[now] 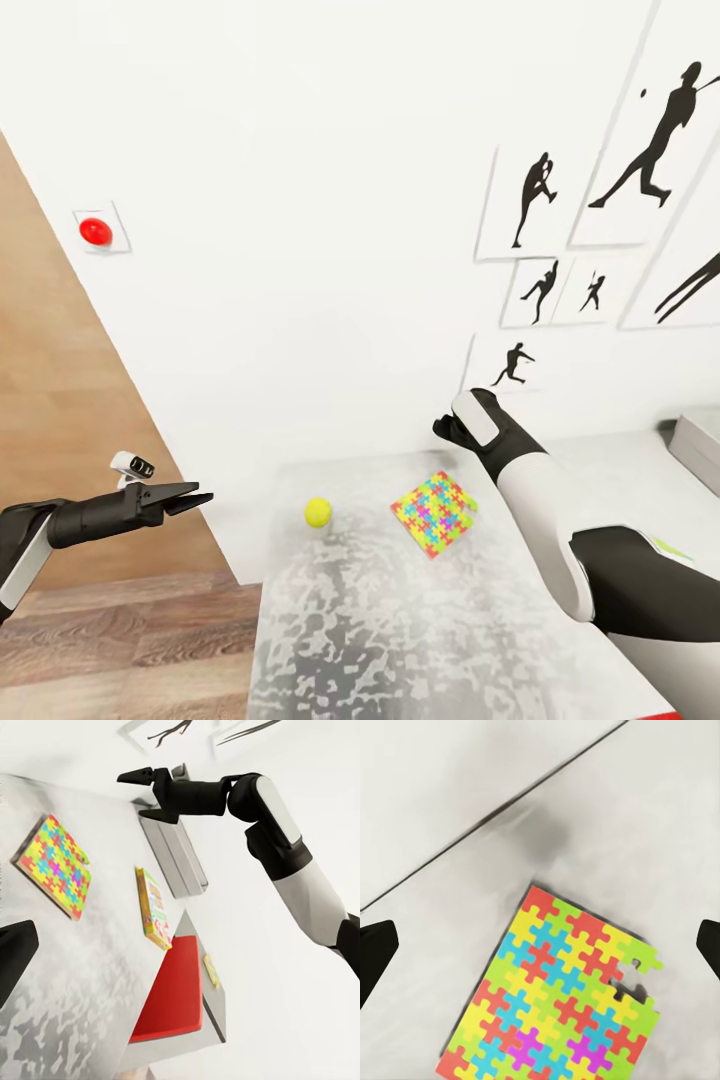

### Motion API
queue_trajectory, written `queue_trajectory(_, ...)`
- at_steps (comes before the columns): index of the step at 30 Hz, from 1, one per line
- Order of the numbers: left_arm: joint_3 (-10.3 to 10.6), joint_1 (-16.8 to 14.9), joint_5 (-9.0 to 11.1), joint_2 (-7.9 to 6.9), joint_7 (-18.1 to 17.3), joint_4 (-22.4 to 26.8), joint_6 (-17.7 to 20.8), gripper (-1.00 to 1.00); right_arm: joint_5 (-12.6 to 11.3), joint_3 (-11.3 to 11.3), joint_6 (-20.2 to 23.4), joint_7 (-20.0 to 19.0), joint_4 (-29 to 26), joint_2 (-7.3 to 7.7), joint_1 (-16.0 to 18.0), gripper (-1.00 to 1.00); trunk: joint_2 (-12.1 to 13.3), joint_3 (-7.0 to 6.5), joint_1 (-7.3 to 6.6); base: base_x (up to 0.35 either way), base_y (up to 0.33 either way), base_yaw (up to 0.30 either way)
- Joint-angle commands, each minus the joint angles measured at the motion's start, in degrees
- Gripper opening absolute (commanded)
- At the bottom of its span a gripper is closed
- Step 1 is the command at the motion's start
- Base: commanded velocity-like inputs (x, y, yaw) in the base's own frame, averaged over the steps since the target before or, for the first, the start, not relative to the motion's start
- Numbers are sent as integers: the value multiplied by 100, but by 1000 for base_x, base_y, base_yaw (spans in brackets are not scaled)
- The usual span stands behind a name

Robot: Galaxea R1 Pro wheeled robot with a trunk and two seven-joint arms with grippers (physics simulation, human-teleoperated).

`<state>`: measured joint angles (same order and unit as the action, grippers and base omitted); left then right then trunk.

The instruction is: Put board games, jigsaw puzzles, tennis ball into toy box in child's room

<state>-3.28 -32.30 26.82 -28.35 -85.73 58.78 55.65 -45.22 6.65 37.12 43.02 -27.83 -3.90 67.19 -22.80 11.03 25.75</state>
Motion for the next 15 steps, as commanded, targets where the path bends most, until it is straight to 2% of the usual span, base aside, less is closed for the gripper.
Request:
queue_trajectory(1,3,-4,8,-3,-15,2,60,100,-48,38,17,45,-2,7,8,100,-13,22,3,0,0,0)
queue_trajectory(15,3,-4,4,-10,-14,2,52,100,-48,52,-17,40,13,11,5,100,-13,154,3,0,0,0)
